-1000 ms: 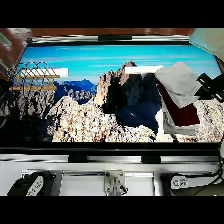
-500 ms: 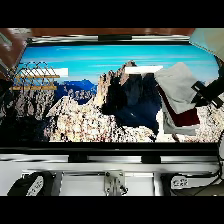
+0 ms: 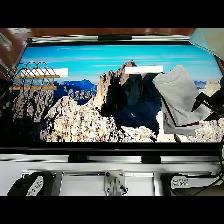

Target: Fold the shirts.

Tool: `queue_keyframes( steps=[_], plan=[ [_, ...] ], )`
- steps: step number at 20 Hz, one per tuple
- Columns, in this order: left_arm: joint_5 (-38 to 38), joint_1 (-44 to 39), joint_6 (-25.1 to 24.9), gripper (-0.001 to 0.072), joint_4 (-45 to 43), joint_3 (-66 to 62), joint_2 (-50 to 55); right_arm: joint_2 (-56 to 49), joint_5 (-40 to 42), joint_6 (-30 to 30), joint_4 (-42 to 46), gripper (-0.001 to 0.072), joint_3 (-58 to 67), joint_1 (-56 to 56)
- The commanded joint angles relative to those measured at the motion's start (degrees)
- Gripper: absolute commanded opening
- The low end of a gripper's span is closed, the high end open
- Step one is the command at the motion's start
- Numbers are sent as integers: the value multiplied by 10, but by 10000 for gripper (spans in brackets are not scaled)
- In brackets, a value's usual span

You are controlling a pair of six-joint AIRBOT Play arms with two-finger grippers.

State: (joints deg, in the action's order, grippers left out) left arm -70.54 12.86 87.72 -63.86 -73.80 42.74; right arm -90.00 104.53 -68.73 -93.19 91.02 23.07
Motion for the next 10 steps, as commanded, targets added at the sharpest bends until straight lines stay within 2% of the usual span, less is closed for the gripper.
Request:
queue_keyframes(
  steps=[1,3,4,6,8,10],
  plan=[
    [0,0,0,39,0,0,2,17,7,-52,17,679,4,6],
    [0,-1,-13,38,0,0,10,40,7,-53,70,678,35,15],
    [0,-6,-38,37,-1,0,18,47,5,-53,100,678,65,23],
    [0,-25,-61,37,-7,-2,50,55,-46,-94,129,677,149,25],
    [0,-65,-61,37,-49,-13,105,67,-161,-160,87,677,210,-5],
    [0,-129,-60,36,-120,-47,177,78,-251,-256,-64,677,213,-70]
  ],
)
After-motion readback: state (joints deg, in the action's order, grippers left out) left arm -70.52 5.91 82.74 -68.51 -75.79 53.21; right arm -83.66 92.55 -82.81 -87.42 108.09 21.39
